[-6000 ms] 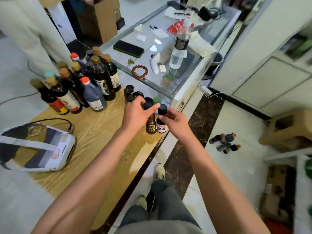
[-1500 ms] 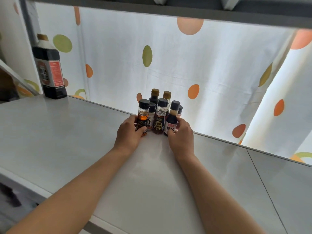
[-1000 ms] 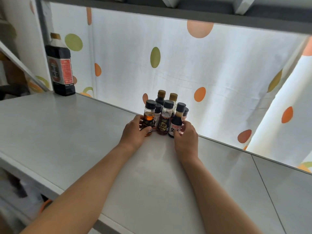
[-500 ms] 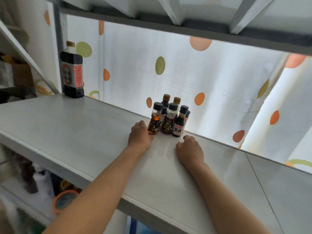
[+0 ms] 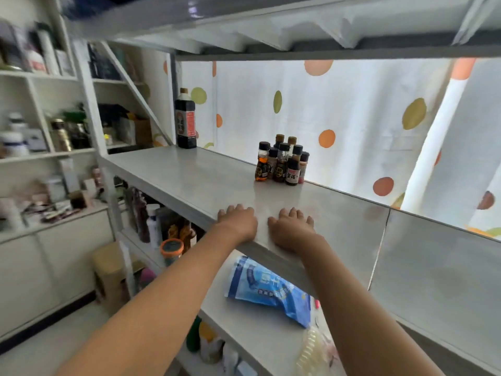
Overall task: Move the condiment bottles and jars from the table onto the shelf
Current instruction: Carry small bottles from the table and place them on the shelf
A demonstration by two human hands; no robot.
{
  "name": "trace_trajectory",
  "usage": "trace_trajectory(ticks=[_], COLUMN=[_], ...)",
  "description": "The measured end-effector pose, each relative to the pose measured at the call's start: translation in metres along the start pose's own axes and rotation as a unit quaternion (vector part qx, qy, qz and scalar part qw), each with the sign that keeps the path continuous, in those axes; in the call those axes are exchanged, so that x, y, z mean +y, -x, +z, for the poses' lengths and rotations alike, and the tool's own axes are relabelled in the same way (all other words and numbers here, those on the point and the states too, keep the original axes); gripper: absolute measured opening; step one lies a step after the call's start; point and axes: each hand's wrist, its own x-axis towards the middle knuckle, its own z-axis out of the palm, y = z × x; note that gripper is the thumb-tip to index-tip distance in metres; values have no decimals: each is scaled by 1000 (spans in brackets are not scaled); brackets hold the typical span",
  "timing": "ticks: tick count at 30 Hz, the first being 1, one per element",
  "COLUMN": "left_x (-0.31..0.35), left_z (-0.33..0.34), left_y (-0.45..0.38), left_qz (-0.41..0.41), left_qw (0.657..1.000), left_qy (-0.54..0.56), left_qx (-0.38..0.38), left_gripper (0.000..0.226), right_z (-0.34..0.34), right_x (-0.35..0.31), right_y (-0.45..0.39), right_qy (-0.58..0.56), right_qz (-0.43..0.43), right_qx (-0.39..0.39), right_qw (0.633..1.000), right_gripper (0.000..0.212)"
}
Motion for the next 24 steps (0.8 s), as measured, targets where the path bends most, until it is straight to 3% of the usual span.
trace_trajectory(ticks=[6,10,14,17,24], left_x=[5,3,-5,-29,-130], left_z=[15,15,10,10,32], left_y=[84,112,139,167,271], left_qz=[-1,-43,-74,-91,-196], left_qw=[999,995,987,983,973], left_qy=[31,-86,-129,-138,-107], left_qx=[40,33,55,80,63], left_gripper=[42,62,76,76,68], right_z=[3,14,31,46,103], right_x=[3,-3,-18,-46,-151], right_y=[66,100,122,134,194], right_qy=[5,90,107,80,30], right_qz=[-75,-101,-158,-233,-360], right_qx=[-22,58,113,139,95], right_qw=[997,989,975,959,928], right_gripper=[66,64,60,59,59])
